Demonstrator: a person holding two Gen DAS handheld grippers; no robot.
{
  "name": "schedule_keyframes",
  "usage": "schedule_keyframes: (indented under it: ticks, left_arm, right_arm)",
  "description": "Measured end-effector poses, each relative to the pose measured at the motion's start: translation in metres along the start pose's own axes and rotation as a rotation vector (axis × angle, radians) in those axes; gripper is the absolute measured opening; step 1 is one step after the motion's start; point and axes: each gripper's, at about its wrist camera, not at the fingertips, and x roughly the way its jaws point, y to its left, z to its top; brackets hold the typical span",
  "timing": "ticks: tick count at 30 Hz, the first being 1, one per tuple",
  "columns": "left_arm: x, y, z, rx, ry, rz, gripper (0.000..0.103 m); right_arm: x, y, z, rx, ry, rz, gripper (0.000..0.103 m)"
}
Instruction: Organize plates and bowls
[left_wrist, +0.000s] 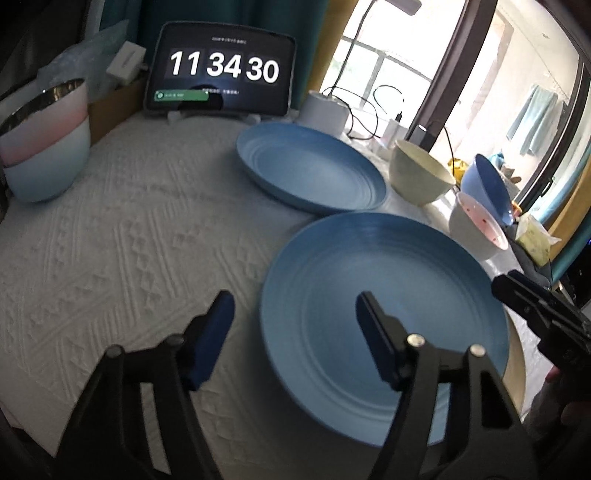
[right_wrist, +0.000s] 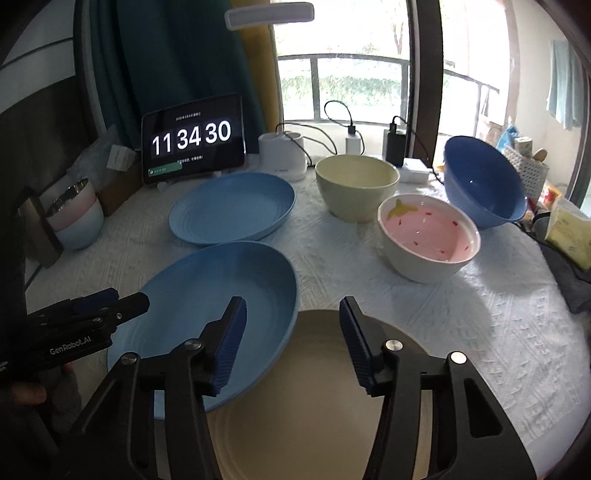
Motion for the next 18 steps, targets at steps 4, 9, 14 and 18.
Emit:
schedule_keyframes:
  ticks: [4,9,14,18]
  left_arm:
    - [0.005,0.001,-0.001,-0.003,0.023,-0.001,0.065]
    - [0.009,-0.001,-0.002,-0.004,0.047,0.001,0.056]
    - [0.01,-0.006,-0.004,0.01,0.056,0.011,0.047]
    - [0.008,-0.009,-0.005,0.023,0.05,0.01,0.039]
  right_arm:
    - [0.007,0.0,-0.002,0.002,0.022,0.006,0.049]
    - [0.015,-0.004,-0.006,0.019,0.047,0.002,0.047]
    - [0.016,-0.004,-0.009,0.019,0.049,0.006,0.04]
    - [0.016,-0.003,-0.011,0.014,0.05,0.012,0.027]
